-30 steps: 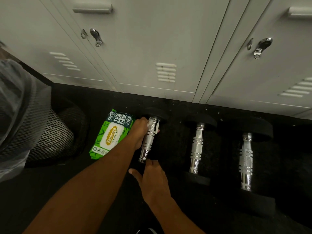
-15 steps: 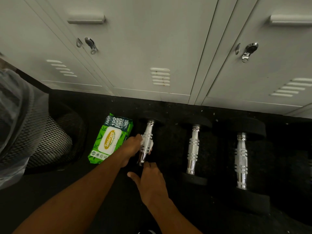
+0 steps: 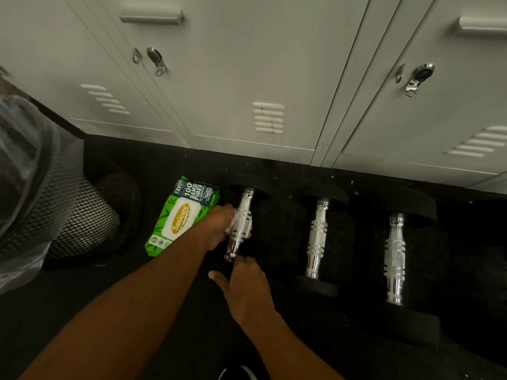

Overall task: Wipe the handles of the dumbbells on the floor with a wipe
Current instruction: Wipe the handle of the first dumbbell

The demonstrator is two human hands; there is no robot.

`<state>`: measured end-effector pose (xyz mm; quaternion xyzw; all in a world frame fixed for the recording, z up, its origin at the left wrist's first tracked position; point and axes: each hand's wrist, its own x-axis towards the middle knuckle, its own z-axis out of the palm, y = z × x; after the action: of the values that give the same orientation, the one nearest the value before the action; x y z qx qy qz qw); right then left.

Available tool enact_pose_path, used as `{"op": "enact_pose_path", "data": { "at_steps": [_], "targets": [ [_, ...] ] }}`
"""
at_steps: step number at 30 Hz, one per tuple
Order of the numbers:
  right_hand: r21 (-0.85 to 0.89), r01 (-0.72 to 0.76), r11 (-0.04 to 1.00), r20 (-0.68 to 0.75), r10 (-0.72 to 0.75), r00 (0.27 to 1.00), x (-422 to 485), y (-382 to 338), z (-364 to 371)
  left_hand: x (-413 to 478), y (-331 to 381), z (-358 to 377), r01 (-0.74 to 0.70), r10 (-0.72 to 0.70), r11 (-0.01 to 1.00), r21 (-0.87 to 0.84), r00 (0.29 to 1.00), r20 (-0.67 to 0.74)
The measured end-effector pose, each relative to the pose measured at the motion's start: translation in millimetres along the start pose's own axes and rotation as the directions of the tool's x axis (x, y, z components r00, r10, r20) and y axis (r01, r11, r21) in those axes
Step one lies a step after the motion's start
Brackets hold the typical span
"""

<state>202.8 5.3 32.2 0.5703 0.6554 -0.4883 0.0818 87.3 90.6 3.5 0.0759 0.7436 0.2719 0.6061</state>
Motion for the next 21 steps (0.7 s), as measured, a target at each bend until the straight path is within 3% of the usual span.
{"op": "enact_pose_path", "data": {
  "at_steps": [7,12,17,21],
  "targets": [
    [-0.068,0.019,0.997,0.006,-0.019,1.0,-1,-1,-4,8,24,17,-0.11,0.109,0.992,-0.054,0.994,-0.033],
    [-0.049,0.026,0.998,0.0,-0.026,1.0,-1,-2,-6,7,6,8,-0.168,0.168,0.985,0.047,0.986,0.018],
    [-0.061,0.045,0.997,-0.024,-0.046,0.999,-1,-3,-6,0,-17,-17,-0.106,0.085,0.964,0.244,0.992,0.093],
    [-0.055,0.061,0.997,-0.034,-0.063,0.997,-1,-3,-7,-5,-26,-30,-0.054,0.038,0.925,0.377,0.998,0.05]
  ]
}}
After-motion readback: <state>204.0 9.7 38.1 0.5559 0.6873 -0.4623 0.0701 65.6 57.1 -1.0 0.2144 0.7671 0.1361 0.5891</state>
